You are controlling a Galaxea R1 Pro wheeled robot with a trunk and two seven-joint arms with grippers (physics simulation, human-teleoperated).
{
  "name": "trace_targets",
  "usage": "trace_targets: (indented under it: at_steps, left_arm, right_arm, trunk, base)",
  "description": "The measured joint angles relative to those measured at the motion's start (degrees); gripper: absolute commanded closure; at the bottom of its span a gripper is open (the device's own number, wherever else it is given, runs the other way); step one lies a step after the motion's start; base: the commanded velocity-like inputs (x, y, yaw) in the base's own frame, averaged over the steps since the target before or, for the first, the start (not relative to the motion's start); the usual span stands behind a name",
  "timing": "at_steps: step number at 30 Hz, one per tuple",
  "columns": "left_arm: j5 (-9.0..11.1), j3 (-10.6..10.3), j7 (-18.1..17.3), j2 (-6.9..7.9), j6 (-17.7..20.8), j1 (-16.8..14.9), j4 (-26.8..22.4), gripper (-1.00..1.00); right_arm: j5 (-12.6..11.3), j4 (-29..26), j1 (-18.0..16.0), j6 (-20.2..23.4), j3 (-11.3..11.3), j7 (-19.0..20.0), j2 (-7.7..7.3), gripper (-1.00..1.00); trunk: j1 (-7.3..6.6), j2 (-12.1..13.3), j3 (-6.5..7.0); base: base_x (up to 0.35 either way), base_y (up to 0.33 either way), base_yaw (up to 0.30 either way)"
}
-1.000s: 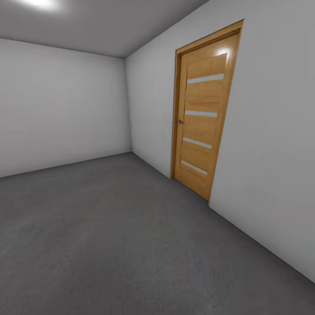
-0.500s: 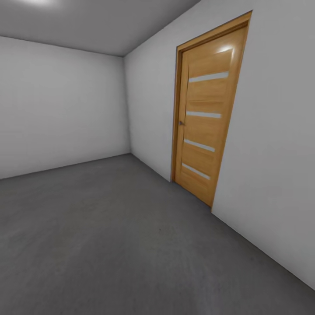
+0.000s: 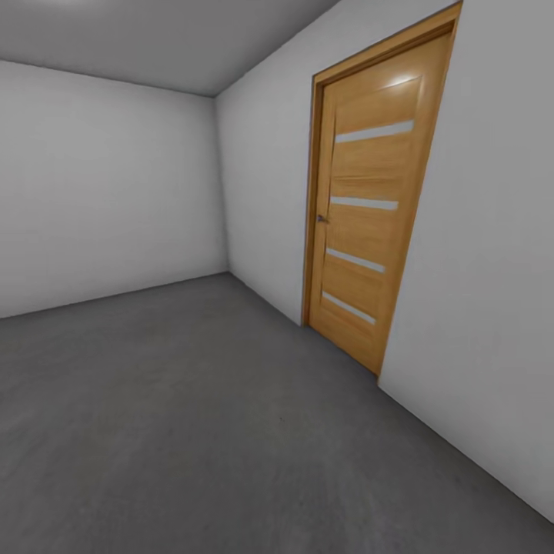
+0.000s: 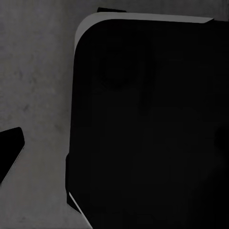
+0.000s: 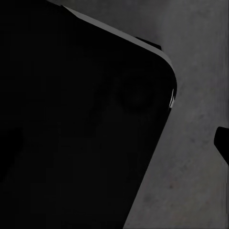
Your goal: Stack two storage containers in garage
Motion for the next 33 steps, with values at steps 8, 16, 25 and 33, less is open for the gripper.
trace_targets:
  at_steps: [8, 16, 25, 33]
  left_arm:
    - [0.0, 0.0, 0.0, 0.00, 0.0, 0.0, 0.0, -1.00]
    - [0.0, 0.0, 0.0, 0.03, 0.0, 0.0, 0.0, -1.00]
    - [0.0, 0.0, 0.0, 0.01, 0.0, 0.0, 0.0, -1.00]
    - [0.0, 0.0, 0.0, 0.03, 0.0, 0.0, 0.0, -1.00]
  right_arm:
    - [0.0, 0.0, 0.0, 0.0, 0.0, 0.0, 0.00, -1.00]
    - [0.0, 0.0, 0.0, 0.0, 0.0, 0.0, 0.00, -1.00]
    - [0.0, 0.0, 0.0, 0.0, 0.0, 0.0, 0.00, -1.00]
    - [0.0, 0.0, 0.0, 0.1, 0.0, 0.0, 0.07, -1.00]
  trunk:
    - [0.00, 0.0, 0.00]
    - [0.00, 0.0, 0.00]
    - [0.00, 0.0, 0.00]
    - [0.00, 0.0, 0.00]
  base:
    - [0.323, 0.000, 0.000]
    - [0.323, 0.000, 0.000]
    - [0.323, 0.000, 0.000]
    - [0.323, 0.000, 0.000]
